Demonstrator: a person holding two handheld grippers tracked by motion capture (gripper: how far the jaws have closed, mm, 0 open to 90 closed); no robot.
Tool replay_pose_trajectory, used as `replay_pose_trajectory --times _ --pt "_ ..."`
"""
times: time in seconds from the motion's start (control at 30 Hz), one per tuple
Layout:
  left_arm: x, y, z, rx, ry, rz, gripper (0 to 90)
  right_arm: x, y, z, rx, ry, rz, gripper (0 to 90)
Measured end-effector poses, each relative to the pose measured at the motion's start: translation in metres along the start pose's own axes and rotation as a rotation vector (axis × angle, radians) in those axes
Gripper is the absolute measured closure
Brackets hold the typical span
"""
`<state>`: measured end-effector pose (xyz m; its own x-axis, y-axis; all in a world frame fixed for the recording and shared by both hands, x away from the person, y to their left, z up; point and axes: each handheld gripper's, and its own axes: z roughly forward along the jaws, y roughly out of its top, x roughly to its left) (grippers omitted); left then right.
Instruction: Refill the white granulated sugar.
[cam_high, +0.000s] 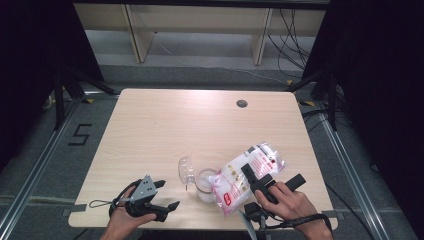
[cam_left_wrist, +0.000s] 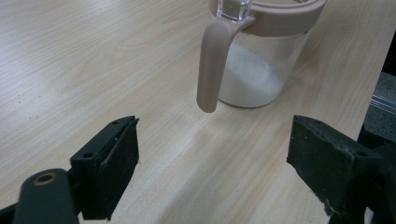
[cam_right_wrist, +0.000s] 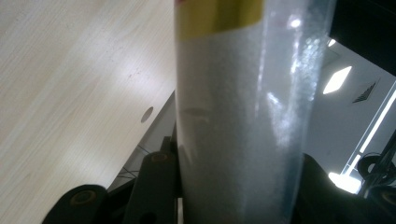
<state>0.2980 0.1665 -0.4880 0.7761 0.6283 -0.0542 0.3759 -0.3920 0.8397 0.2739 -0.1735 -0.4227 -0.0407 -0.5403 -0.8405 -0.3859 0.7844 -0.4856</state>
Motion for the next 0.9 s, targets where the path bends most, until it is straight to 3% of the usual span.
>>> replay_pose_trajectory --times 0.03,0.27,0.3,0.33,0.43,0.47,0.53,0.6,0.67,0.7,0.83,0.9 --pt "0.0013 -0.0003 0.001 -0.008 -0.005 0.014 16.1 0.0002 0.0005 0.0005 0.0 0.001 -0.001 69.4" --pt "0.0006 -0.0003 0.0007 -0.004 -0.001 0.005 16.1 -0.0009 0.0044 0.0021 -0.006 0.006 -0.005 69.5" --pt "0.0018 0.0007 -0.0005 0.007 0.001 0.031 16.1 -0.0022 0.0046 0.0016 -0.004 0.008 -0.019 69.5" --pt "0.0009 -0.0005 0.0013 -0.01 -0.005 0.007 16.1 -0.0022 0.0051 0.0019 -0.004 0.005 -0.016 69.5" --pt "0.0 -0.0002 0.0007 -0.002 -0.006 0.003 16.1 -0.0018 0.0055 0.0023 -0.007 0.003 -0.011 69.5" --pt "0.0015 0.0 0.0 0.013 0.004 0.02 16.1 -0.0017 0.0058 0.0023 -0.004 0.008 -0.012 69.5" --pt "0.0007 -0.0003 0.001 -0.004 -0.003 0.004 16.1 -0.0022 0.0065 0.0029 -0.003 0.017 -0.016 69.5" --pt "0.0023 0.0004 0.0004 -0.002 -0.006 0.034 16.1 -0.0024 0.0072 0.0028 0.002 0.013 -0.022 69.5" --pt "0.0023 0.0005 0.0001 0.002 -0.003 0.035 16.1 -0.0026 0.0078 0.0029 0.002 0.016 -0.021 69.6" --pt "0.0008 -0.0005 0.0012 -0.007 -0.003 0.004 16.1 -0.0027 0.0078 0.0028 0.002 0.017 -0.021 69.6" --pt "0.002 0.0003 0.0007 -0.003 -0.007 0.029 16.1 -0.0042 0.007 0.0015 0.001 0.009 -0.019 69.8" --pt "0.0004 -0.0003 0.001 -0.002 -0.009 0.001 16.1 -0.0052 0.0061 0.0003 0.005 -0.003 -0.012 69.8"
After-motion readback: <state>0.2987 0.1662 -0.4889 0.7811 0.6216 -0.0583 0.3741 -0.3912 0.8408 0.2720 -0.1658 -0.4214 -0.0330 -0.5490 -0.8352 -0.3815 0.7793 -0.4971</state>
